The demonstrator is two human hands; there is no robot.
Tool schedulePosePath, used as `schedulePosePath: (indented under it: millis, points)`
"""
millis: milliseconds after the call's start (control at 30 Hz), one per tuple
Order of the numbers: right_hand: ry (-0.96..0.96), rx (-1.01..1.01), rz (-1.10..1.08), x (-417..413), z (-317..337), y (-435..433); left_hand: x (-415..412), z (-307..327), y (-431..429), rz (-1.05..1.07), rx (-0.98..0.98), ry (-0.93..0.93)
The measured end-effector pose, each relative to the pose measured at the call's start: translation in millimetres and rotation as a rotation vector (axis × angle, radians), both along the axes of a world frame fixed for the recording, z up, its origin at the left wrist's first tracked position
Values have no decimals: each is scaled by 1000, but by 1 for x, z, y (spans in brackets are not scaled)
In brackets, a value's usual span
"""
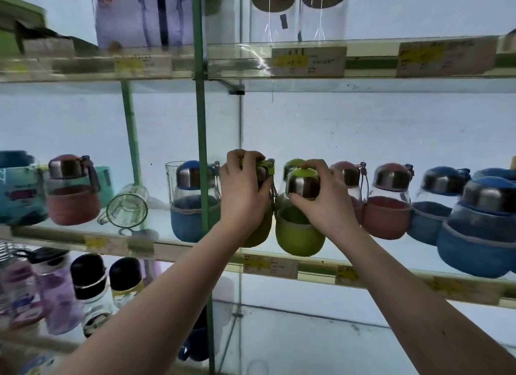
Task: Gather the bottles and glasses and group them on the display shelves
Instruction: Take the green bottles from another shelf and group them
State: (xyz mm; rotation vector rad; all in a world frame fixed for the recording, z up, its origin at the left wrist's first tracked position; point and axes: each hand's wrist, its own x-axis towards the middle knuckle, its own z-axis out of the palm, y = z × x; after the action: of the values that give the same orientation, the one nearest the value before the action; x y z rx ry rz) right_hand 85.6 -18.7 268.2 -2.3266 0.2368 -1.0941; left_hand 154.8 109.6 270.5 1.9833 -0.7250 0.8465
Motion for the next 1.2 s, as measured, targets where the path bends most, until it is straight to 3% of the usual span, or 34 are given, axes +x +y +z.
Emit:
schedulePosePath:
  millis: [533,767,1200]
  points:
    - [-19,-9,-13,4,-1,-9,18,-14,-16,11,89,39]
    - [35,-56,-34,4,0,-5,20,-19,-13,24,107,-40]
    - [-14,49,38,-5,-14,-4,15,-19,-5,105,230,-108]
